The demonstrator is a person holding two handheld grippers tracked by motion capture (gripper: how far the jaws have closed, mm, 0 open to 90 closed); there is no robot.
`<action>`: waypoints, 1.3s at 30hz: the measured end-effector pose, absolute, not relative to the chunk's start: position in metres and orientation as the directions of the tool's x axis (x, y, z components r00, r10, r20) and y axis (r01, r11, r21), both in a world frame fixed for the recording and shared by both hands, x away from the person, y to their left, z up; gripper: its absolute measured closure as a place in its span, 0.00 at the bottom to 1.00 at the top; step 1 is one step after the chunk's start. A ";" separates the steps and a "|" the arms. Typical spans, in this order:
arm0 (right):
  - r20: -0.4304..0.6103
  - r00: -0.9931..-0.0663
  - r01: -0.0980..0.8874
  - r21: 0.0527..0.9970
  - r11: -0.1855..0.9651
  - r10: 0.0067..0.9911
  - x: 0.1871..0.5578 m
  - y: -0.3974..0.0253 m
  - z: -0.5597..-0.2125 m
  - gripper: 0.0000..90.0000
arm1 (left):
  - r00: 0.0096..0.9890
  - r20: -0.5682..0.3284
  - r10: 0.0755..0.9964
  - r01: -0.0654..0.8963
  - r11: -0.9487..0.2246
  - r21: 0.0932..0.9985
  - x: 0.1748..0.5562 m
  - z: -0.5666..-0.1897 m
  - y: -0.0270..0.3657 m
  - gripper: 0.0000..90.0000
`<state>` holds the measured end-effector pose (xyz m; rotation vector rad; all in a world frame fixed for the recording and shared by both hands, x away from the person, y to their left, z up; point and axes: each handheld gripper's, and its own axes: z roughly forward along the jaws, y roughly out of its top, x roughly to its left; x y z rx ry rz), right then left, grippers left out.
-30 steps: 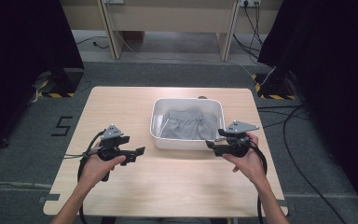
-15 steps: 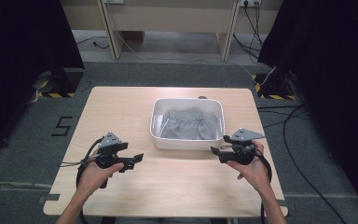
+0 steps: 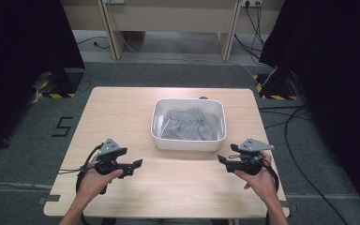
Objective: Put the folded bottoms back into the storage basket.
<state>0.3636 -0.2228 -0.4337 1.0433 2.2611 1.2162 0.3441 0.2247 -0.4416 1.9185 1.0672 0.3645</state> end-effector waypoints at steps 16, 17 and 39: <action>0.013 -0.663 0.431 0.825 0.367 0.748 0.341 -0.219 -0.461 0.33 | 0.577 -0.179 0.797 0.564 -0.230 0.793 0.335 -0.471 0.229 0.20; 0.010 -0.665 0.430 0.823 0.371 0.747 0.340 -0.218 -0.464 0.33 | 0.579 -0.179 0.796 0.563 -0.231 0.793 0.334 -0.473 0.229 0.20; 0.028 -0.670 0.501 0.755 0.424 0.742 0.321 -0.210 -0.512 0.28 | 0.578 -0.135 0.805 0.593 -0.301 0.747 0.319 -0.515 0.230 0.20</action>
